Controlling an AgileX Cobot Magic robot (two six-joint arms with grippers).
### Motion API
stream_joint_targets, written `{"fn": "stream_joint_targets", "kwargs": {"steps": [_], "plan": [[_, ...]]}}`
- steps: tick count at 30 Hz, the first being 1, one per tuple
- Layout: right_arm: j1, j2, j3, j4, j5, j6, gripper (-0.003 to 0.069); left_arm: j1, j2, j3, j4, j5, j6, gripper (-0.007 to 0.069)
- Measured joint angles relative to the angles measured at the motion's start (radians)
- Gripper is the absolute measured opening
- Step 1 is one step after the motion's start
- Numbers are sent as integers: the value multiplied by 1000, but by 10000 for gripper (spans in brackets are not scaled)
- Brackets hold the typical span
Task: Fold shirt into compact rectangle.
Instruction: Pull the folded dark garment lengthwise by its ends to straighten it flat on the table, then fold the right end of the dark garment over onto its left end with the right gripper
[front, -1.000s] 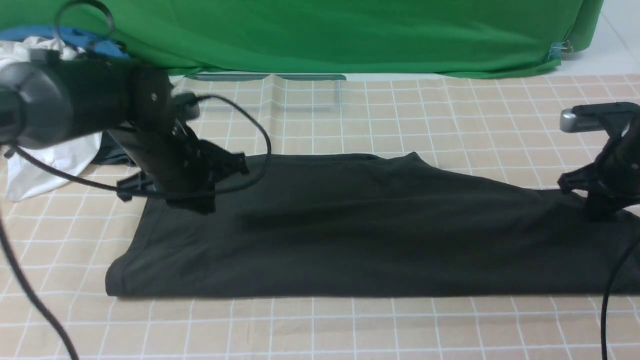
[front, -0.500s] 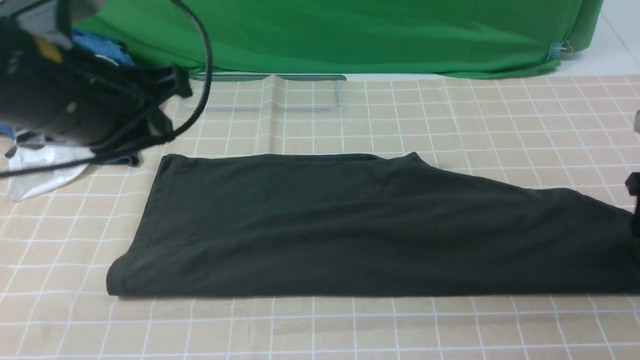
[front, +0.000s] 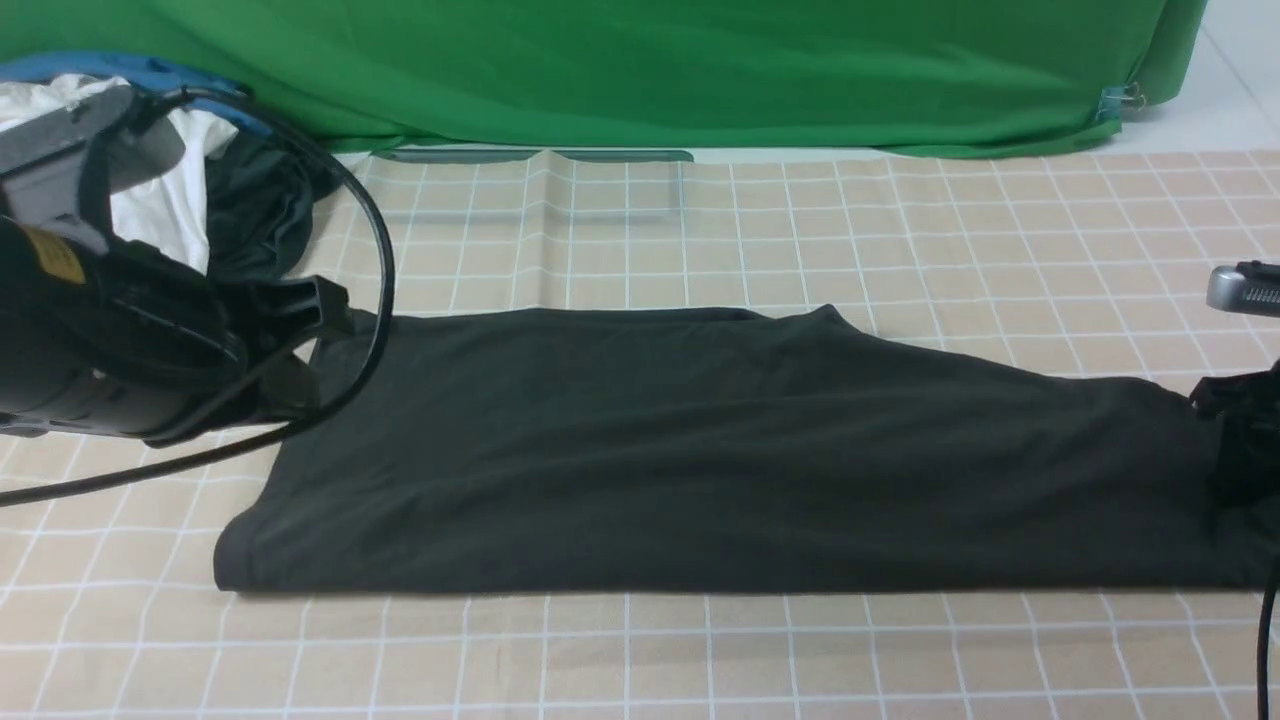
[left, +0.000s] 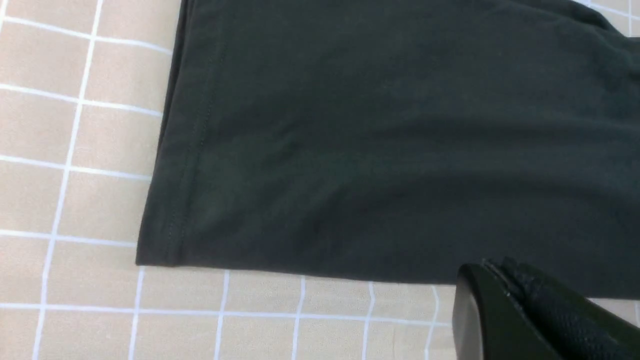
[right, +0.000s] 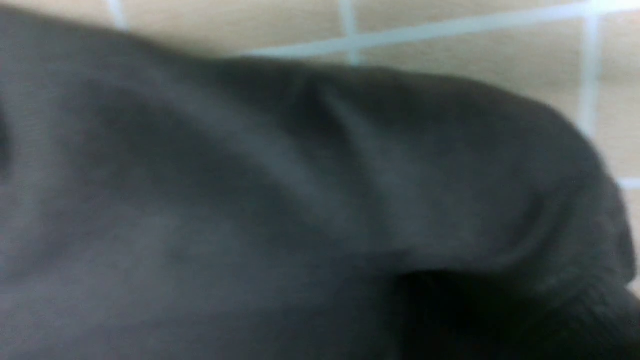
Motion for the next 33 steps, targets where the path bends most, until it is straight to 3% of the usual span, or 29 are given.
{"fn": "stream_joint_targets", "kwargs": {"steps": [2,3,7,13,19,24,33], "plan": [[4,0,0,14,1,-23,140,0,0,0,-6,0,0,13],[4,0,0,14,1,-29,104,0,0,0,-6,0,0,13],[1,0,-11,2,15,-28,93,0,-1,0,-6,0,0,13],[-74,-68,-49,-138,100,10,93,0,-1,0,-6,0,2,13],[-91,-180,-131,-150,174,21,93,0,-1,0,-6,-11,2,13],[-16,-262,-196,-80,229,-14,93,0,-1,0,-6,-29,3,13],[326,-307,-315,49,229,64,93,0,-1,0,-23,-30,23,13]]}}
